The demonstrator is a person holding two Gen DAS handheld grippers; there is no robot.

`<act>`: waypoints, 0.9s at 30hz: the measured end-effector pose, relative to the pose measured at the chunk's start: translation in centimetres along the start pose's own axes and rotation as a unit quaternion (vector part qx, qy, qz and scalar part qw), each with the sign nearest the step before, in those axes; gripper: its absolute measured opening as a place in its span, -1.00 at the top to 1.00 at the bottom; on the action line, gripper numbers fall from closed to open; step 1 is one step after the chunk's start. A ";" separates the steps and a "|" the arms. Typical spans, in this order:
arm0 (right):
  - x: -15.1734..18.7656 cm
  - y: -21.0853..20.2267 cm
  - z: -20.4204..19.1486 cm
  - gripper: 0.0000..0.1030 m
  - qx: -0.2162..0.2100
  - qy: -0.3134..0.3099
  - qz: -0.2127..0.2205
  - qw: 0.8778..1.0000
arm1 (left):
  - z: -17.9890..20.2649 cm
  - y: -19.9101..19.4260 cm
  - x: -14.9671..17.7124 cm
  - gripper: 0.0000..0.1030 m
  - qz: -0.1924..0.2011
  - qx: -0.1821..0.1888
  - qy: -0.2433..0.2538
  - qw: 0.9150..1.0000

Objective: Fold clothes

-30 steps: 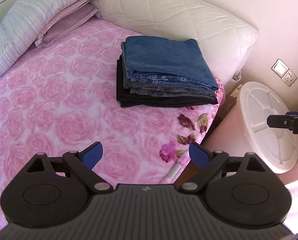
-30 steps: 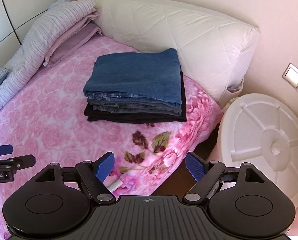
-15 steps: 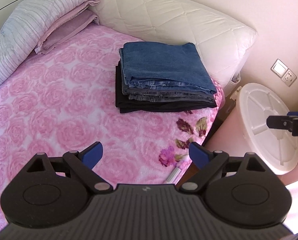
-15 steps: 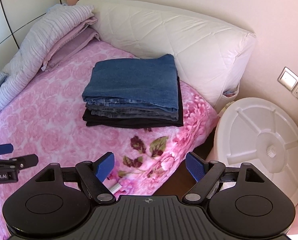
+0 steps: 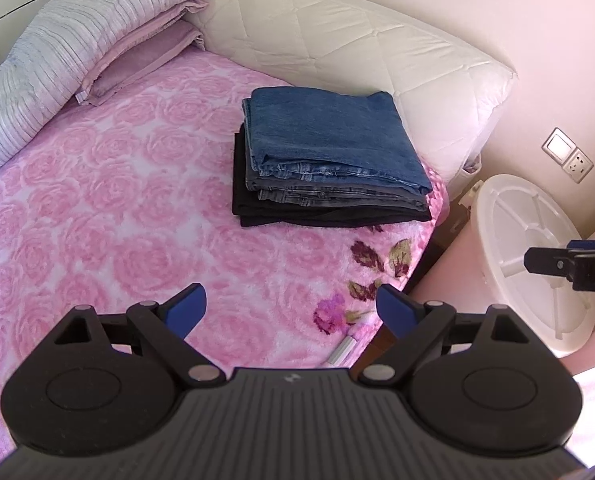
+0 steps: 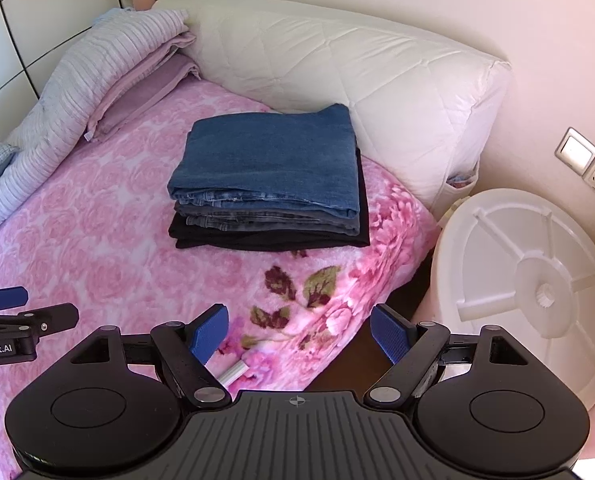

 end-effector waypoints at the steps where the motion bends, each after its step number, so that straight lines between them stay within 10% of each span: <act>1: 0.0 -0.1 0.0 -0.58 0.000 0.000 0.001 1.000 | 0.0 0.0 0.0 -0.74 0.002 -0.003 0.000 1.000; 27: -0.3 -0.8 0.9 -0.58 0.009 0.008 0.013 1.000 | 1.8 0.7 -0.1 -0.70 0.011 -0.025 0.031 0.999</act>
Point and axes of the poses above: each gripper's, at about its wrist camera, not at the fingertips, and y roughly the way its jaws point, z to its right, x to its underside, the point moved 7 cm from there along y, roughly the way its jaws point, and after that the axes turned 10 degrees about -y, right-handed, at the moved point
